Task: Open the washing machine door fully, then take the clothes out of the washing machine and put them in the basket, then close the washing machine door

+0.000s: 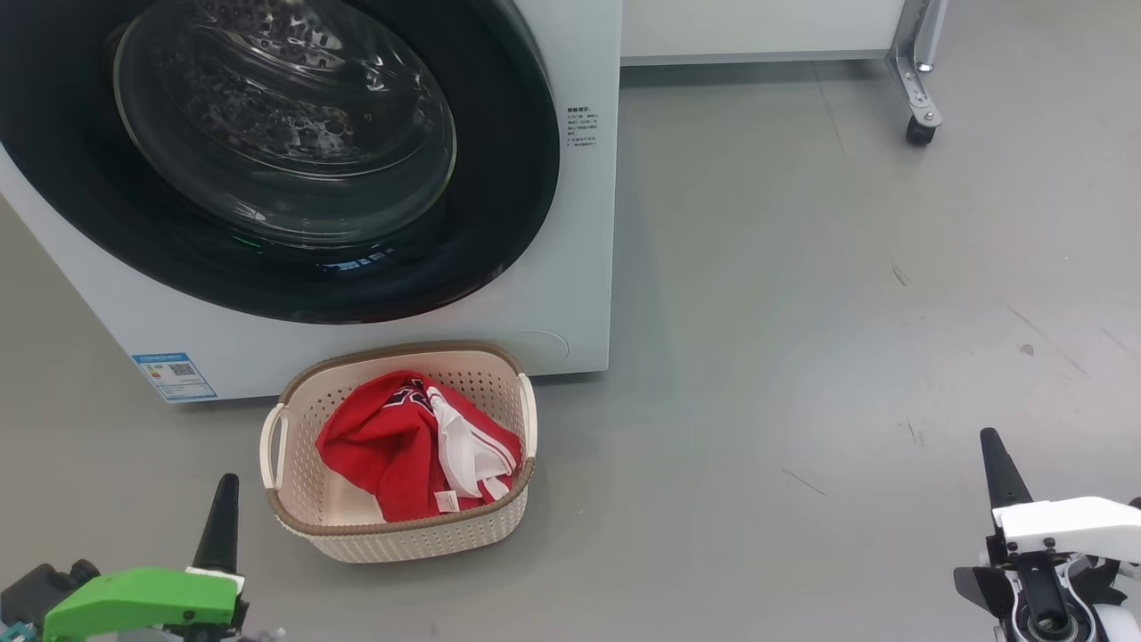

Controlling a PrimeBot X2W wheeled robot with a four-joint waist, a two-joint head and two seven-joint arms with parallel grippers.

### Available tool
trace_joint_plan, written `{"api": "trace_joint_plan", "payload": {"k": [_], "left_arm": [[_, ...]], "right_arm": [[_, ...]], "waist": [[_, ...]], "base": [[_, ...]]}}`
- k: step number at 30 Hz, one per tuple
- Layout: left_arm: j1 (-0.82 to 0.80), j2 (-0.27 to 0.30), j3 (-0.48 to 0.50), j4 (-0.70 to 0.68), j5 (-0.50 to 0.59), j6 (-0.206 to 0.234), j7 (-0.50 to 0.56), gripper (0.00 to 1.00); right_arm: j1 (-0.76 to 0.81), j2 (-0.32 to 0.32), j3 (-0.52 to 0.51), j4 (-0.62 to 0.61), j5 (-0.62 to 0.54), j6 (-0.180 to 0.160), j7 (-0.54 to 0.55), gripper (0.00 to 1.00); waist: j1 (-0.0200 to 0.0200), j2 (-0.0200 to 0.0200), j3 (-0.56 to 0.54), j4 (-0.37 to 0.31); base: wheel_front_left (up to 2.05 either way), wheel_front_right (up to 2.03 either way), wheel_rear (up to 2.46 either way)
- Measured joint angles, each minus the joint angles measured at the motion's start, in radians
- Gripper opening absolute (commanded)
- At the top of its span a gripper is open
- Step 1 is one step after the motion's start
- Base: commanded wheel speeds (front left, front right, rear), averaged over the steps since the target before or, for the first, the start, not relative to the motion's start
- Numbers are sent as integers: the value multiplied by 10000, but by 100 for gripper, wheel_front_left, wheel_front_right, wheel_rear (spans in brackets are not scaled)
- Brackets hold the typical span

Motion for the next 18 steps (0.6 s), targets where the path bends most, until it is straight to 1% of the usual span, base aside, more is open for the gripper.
{"api": "trace_joint_plan", "payload": {"k": [5, 7, 18], "left_arm": [[-92, -33, 102, 6, -462, 0, 157, 0], [-98, -42, 136, 8, -763, 0, 199, 0], [-214, -92, 426, 17, -1787, 0, 583, 0]], "right_arm": [[-130, 42, -90, 42, 608, 12, 178, 0], [-142, 59, -134, 69, 851, 77, 253, 0], [-329, 165, -349, 159, 2199, 184, 617, 0]], "waist": [[0, 0, -8, -30], [0, 0, -11, -42], [0, 0, -25, -107]], "base": [[0, 0, 0], [0, 0, 0], [0, 0, 0]]}}
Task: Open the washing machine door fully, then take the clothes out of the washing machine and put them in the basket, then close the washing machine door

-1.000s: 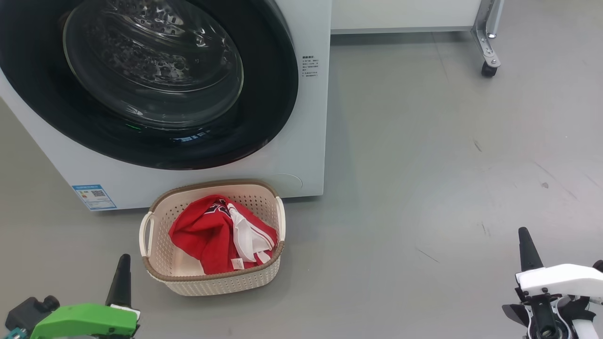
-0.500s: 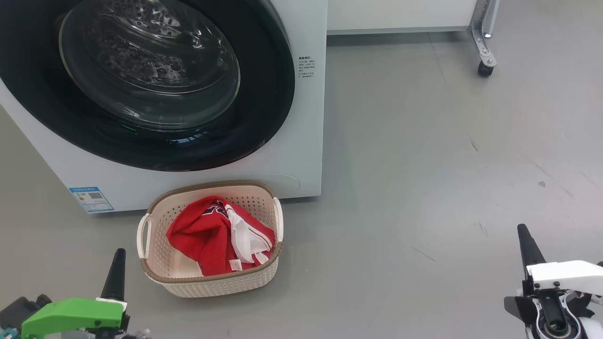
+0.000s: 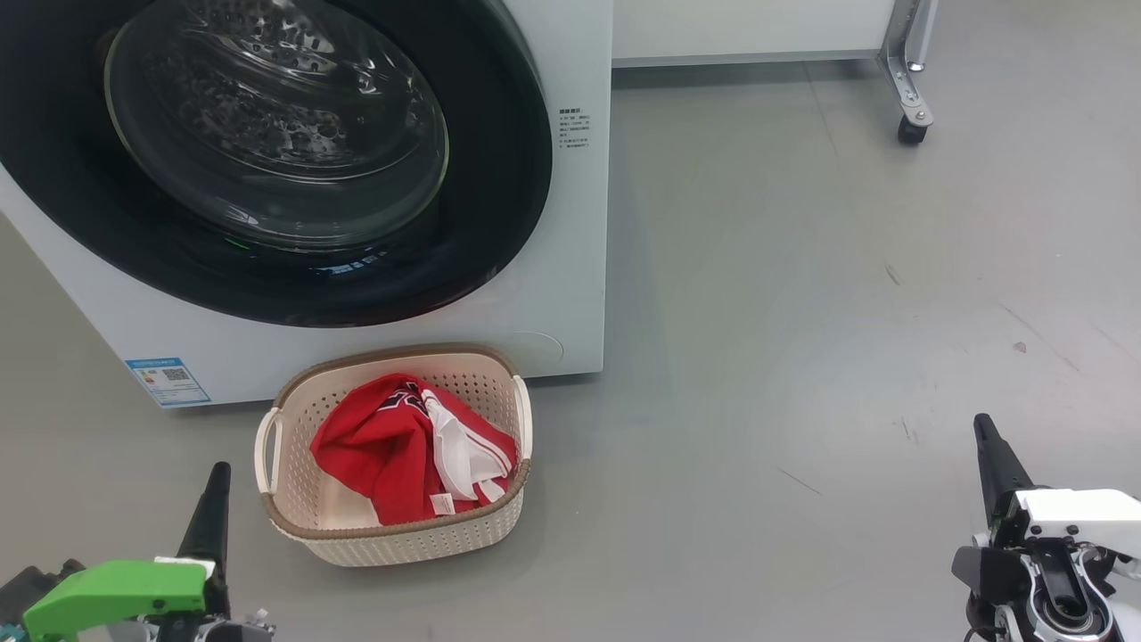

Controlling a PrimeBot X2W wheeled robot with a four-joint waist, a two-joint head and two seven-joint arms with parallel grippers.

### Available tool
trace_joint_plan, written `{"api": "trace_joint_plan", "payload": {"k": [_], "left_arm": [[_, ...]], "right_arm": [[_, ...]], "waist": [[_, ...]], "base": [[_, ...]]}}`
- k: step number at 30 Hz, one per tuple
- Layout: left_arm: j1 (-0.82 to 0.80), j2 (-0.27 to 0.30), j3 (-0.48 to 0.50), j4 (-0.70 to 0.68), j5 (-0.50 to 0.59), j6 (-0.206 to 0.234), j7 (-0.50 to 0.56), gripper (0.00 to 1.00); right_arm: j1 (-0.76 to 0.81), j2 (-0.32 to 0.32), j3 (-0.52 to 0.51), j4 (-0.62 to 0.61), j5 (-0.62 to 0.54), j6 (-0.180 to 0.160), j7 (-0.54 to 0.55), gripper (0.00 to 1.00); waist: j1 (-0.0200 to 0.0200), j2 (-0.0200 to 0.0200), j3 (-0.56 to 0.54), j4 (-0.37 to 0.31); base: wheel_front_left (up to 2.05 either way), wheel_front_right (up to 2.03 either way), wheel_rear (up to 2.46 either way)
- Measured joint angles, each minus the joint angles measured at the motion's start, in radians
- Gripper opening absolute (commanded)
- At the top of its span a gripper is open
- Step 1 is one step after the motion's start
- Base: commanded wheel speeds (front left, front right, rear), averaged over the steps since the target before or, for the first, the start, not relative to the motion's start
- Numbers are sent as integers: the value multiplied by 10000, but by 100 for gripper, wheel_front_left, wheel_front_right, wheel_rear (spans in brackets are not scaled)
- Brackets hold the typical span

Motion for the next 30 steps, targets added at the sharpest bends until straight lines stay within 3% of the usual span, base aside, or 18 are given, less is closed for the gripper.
{"api": "trace_joint_plan", "payload": {"k": [6, 30], "left_arm": [[-102, -17, 123, 8, -489, 0, 132, 0], [-117, -31, 167, 10, -495, 0, 176, 0]], "right_arm": [[-33, 46, -104, 54, 623, 35, 174, 0], [-39, 48, -113, 58, 648, 84, 173, 0]], "waist": [[0, 0, -7, -27], [0, 0, -6, -26]], "base": [[0, 0, 0], [0, 0, 0]]}}
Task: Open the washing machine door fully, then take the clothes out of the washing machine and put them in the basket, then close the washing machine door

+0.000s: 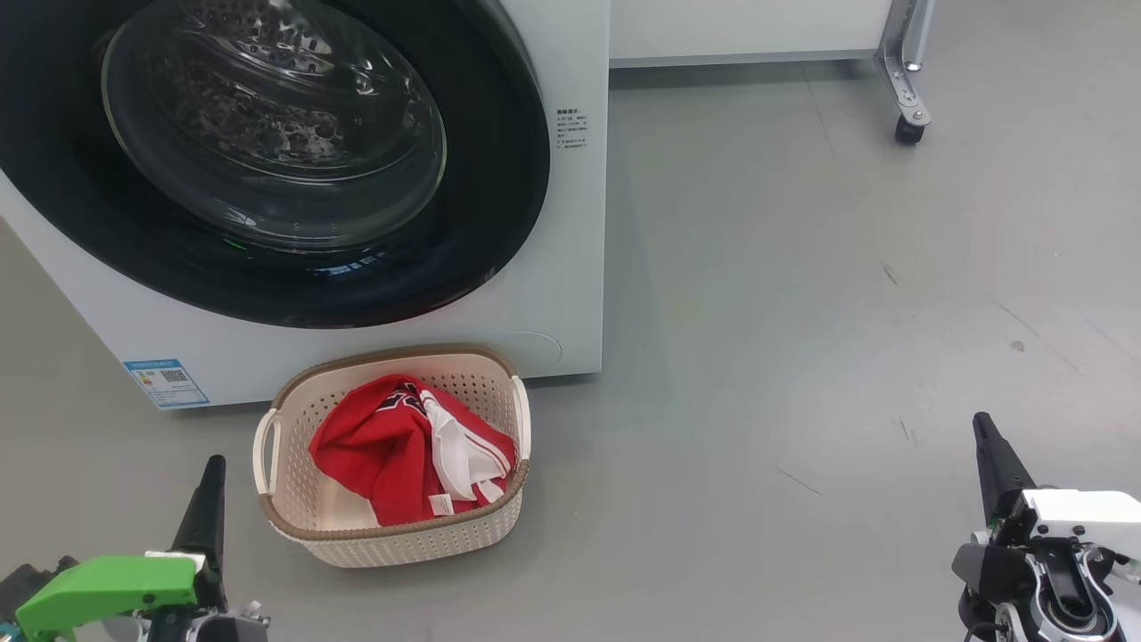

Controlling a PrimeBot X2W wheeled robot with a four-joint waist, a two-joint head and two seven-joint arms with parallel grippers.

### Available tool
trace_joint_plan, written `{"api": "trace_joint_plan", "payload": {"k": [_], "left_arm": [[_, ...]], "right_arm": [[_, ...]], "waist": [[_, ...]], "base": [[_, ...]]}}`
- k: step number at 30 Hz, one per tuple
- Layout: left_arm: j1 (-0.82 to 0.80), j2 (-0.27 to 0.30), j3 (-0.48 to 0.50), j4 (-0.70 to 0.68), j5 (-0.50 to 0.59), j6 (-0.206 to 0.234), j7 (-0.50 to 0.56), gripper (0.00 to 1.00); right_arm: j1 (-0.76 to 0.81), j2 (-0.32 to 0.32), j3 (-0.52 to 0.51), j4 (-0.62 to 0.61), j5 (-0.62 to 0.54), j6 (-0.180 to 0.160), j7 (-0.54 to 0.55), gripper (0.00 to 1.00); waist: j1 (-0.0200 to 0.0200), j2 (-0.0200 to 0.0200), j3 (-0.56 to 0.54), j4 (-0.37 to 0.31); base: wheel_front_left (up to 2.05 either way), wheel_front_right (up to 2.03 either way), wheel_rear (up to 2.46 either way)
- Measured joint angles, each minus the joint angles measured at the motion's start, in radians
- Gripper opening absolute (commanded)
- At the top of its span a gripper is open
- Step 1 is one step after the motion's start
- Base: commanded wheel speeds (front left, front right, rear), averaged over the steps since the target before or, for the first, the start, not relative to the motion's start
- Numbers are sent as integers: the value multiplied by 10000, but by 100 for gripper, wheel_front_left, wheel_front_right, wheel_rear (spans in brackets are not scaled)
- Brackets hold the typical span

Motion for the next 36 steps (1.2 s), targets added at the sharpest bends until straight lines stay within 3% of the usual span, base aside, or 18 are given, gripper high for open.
{"api": "trace_joint_plan", "payload": {"k": [36], "left_arm": [[0, -6, 25, 0, 0, 0, 33, 0]], "right_arm": [[-1, 0, 2, 0, 4, 0, 0, 0]], "waist": [[0, 0, 1, 0]], "base": [[0, 0, 0]]}}
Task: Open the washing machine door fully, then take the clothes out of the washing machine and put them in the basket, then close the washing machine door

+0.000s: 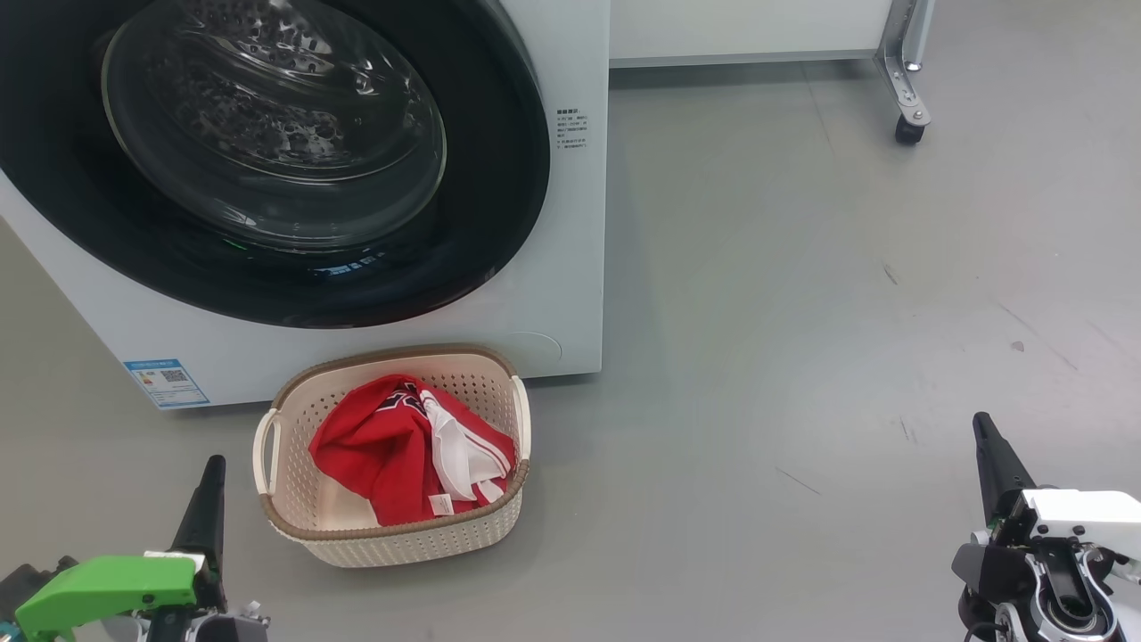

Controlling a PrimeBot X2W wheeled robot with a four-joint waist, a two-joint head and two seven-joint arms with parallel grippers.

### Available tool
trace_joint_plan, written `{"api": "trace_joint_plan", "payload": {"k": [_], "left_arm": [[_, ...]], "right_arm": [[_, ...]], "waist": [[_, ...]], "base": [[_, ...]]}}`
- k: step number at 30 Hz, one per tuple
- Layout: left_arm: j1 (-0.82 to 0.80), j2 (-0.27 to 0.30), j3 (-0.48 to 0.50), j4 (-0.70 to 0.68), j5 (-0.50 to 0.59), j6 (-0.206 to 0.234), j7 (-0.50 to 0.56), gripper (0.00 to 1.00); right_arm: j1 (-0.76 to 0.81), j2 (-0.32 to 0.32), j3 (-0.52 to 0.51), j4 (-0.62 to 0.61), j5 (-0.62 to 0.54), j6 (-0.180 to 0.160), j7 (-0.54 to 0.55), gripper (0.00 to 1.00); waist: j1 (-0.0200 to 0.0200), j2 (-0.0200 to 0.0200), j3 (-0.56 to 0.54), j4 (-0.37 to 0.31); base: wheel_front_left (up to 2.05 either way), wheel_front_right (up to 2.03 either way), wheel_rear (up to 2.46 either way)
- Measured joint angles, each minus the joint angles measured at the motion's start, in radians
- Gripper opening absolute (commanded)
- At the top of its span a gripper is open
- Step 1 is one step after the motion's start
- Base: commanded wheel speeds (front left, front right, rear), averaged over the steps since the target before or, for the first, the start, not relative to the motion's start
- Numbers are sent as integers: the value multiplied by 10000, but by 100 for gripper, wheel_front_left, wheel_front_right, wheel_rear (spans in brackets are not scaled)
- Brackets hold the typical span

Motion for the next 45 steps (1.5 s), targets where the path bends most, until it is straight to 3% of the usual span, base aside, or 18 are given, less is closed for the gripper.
{"api": "trace_joint_plan", "payload": {"k": [45], "left_arm": [[-1, -8, 25, 0, 0, 0, 8, 0]], "right_arm": [[0, 2, 0, -2, 2, 0, 0, 0]], "waist": [[0, 0, 0, 0]], "base": [[0, 0, 0]]}}
